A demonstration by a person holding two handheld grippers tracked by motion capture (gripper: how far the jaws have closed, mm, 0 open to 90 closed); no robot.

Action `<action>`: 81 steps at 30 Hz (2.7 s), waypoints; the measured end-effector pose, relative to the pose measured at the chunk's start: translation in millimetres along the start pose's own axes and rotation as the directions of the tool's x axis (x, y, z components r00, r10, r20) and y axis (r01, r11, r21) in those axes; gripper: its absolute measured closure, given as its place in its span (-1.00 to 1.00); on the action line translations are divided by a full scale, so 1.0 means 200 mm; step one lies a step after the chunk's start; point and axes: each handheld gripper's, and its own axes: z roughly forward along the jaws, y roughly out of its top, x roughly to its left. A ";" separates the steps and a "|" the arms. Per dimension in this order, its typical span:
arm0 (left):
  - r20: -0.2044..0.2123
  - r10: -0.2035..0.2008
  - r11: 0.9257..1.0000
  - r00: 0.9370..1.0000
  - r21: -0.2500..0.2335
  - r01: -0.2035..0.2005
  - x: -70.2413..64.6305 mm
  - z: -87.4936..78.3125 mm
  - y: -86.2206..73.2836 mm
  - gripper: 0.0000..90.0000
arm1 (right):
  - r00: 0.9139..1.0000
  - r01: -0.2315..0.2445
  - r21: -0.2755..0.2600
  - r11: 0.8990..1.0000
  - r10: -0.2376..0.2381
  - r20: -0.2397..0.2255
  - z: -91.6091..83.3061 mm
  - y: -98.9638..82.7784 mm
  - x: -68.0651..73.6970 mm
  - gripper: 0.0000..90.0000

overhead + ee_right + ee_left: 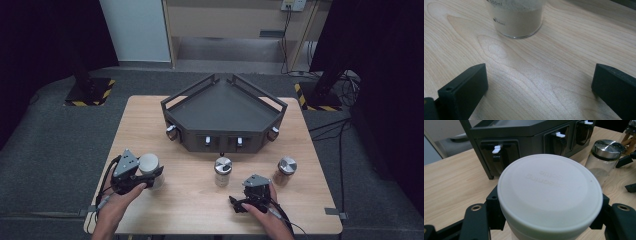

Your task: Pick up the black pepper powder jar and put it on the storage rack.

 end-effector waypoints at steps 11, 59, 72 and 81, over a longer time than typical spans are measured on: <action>0.033 0.023 1.000 0.999 -0.010 -0.022 0.05 0.00 0.12 -0.27 | 1.000 0.000 0.000 1.000 0.000 0.000 0.00 0.00 0.00 -0.99; 0.191 0.165 0.986 0.968 -0.008 -0.166 0.15 0.19 0.61 -0.27 | 1.000 0.000 0.000 1.000 0.000 0.001 0.00 0.00 0.00 -0.99; 0.225 0.189 0.982 0.956 -0.029 -0.187 0.15 0.21 0.73 -0.27 | 1.000 0.000 -0.001 1.000 0.000 0.001 0.00 0.00 0.00 -0.99; 0.248 0.200 0.980 0.948 -0.040 -0.196 0.16 0.25 0.81 -0.27 | 1.000 0.000 -0.001 1.000 0.000 0.000 0.00 0.00 0.00 -0.99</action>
